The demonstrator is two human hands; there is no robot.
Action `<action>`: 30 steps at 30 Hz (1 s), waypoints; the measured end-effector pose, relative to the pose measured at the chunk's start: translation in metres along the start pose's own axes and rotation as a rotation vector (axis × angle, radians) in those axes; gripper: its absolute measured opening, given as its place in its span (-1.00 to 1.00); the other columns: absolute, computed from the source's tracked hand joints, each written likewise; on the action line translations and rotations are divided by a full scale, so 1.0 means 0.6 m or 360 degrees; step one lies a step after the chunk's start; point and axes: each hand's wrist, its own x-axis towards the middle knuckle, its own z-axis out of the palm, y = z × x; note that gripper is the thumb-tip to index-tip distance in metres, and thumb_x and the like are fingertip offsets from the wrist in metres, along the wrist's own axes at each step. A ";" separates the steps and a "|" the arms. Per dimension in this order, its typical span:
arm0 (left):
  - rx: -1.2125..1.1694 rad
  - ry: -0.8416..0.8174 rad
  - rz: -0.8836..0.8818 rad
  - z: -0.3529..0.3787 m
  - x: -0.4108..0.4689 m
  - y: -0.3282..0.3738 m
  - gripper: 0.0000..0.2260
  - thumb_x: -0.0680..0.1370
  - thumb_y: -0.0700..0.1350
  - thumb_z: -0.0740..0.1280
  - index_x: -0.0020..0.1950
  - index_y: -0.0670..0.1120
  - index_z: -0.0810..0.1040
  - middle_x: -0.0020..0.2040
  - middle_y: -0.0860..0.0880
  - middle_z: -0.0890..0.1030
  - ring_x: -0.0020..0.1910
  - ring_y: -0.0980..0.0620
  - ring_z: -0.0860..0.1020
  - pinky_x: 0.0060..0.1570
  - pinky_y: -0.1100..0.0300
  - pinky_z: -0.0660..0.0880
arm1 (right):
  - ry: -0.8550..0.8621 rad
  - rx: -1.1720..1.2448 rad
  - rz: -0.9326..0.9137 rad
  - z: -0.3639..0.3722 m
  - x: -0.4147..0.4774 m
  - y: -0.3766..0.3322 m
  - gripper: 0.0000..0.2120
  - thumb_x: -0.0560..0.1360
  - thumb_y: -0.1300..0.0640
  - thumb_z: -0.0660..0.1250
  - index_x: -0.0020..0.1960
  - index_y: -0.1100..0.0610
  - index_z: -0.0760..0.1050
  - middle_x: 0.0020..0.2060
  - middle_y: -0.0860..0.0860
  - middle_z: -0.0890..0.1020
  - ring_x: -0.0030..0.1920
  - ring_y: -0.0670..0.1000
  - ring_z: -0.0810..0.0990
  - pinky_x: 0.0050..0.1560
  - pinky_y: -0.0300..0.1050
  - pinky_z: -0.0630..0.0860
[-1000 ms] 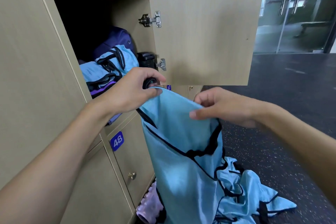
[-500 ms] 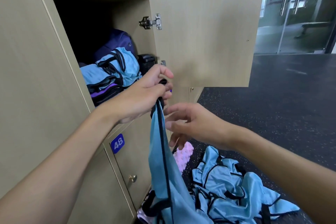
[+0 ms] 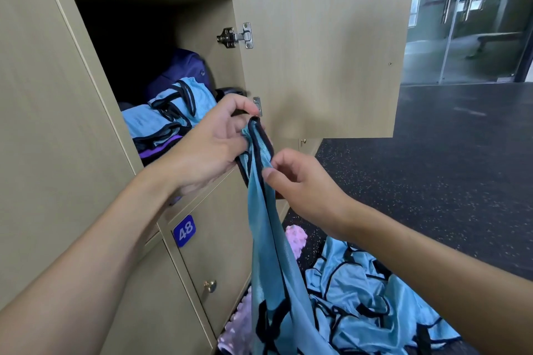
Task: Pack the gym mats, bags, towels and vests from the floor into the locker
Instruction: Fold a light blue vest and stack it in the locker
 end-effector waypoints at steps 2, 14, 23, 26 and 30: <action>0.0122 0.0036 0.0086 -0.004 -0.002 0.004 -0.62 0.57 -0.58 0.04 0.22 -0.19 0.33 0.06 -0.26 0.62 0.02 -0.11 0.68 -0.10 0.11 0.63 | -0.0004 0.0091 0.0026 -0.002 -0.001 0.000 -0.87 0.57 0.28 0.34 -0.12 0.17 0.43 -0.26 0.12 0.53 -0.23 0.02 0.43 -0.12 0.03 0.44; 0.0839 0.0130 0.0247 -0.021 0.003 0.011 -0.56 0.47 -0.58 0.06 -0.16 -0.11 0.57 -0.29 0.06 0.66 -0.31 0.08 0.53 -0.27 0.24 0.44 | 0.0268 0.0249 0.0021 -0.022 0.009 -0.021 -0.69 0.61 0.10 0.33 -0.27 0.18 0.42 -0.34 0.08 0.31 -0.29 0.06 0.24 -0.29 -0.03 0.19; 0.0210 0.0075 -0.0134 0.026 0.000 0.015 -0.84 0.56 -0.08 0.35 0.11 -0.09 0.56 -0.21 0.10 0.59 -0.24 0.13 0.50 -0.25 0.31 0.45 | 0.0332 0.0316 -0.0008 -0.030 0.017 -0.030 -0.74 0.55 0.20 0.33 -0.12 0.43 0.50 -0.25 0.12 0.48 -0.22 0.05 0.36 -0.18 0.01 0.24; 0.0568 -0.0056 0.0013 0.017 0.000 0.006 -0.75 0.49 -0.09 0.49 0.07 -0.09 0.48 -0.23 0.11 0.56 -0.26 0.14 0.52 -0.19 0.29 0.49 | 0.0337 0.0250 0.0007 -0.036 0.016 -0.030 -0.82 0.55 0.28 0.31 -0.12 0.41 0.54 -0.27 0.12 0.47 -0.23 0.06 0.34 -0.18 0.00 0.23; 0.0746 0.0059 0.0120 0.013 0.002 0.004 -0.93 0.55 -0.28 0.41 -0.08 -0.15 0.56 -0.30 0.05 0.58 -0.35 0.17 0.51 -0.25 0.35 0.47 | 0.0385 0.0199 0.0022 -0.041 0.014 -0.032 -0.78 0.55 0.28 0.32 -0.26 0.27 0.57 -0.37 0.09 0.41 -0.36 0.00 0.30 -0.32 -0.13 0.24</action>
